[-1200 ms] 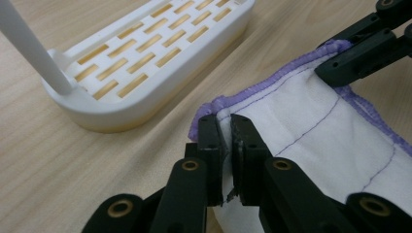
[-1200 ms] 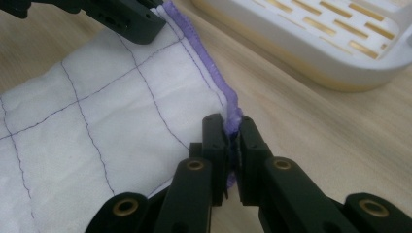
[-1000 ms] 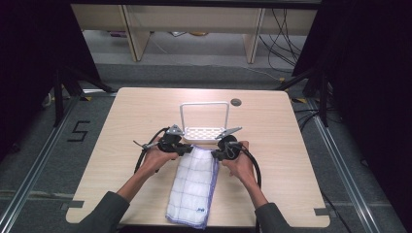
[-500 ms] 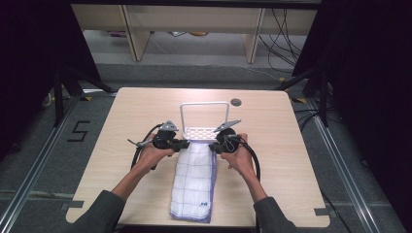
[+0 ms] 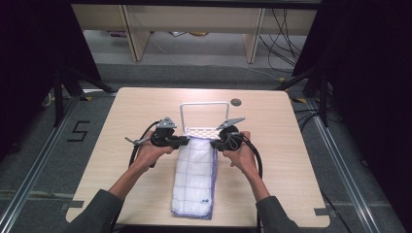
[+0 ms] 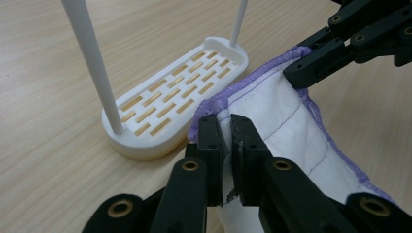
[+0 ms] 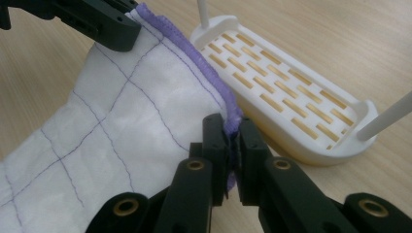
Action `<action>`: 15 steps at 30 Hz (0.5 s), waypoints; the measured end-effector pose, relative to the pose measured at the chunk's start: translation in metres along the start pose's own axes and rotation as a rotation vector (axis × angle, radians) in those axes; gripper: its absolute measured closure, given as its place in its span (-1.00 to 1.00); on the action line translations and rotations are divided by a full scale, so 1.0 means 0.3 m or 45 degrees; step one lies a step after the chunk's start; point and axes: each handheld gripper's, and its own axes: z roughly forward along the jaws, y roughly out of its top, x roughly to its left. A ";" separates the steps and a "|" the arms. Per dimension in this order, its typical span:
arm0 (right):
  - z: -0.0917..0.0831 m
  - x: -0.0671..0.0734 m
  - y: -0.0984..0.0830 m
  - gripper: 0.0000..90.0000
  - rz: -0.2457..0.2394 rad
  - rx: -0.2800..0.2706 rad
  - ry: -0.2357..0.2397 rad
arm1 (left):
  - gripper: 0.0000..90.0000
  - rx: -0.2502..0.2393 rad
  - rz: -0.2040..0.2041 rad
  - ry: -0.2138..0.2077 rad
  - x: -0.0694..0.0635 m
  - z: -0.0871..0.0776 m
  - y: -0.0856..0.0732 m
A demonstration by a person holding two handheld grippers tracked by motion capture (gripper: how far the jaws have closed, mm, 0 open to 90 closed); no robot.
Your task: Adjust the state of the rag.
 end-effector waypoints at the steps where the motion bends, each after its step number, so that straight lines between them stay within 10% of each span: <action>1: 0.000 0.000 0.000 0.90 0.000 0.000 0.000 | 0.85 0.000 0.000 0.000 0.000 0.000 0.000; 15: -0.074 0.031 0.031 0.90 0.022 -0.046 0.001 | 0.85 -0.057 0.043 -0.017 -0.051 -0.054 0.048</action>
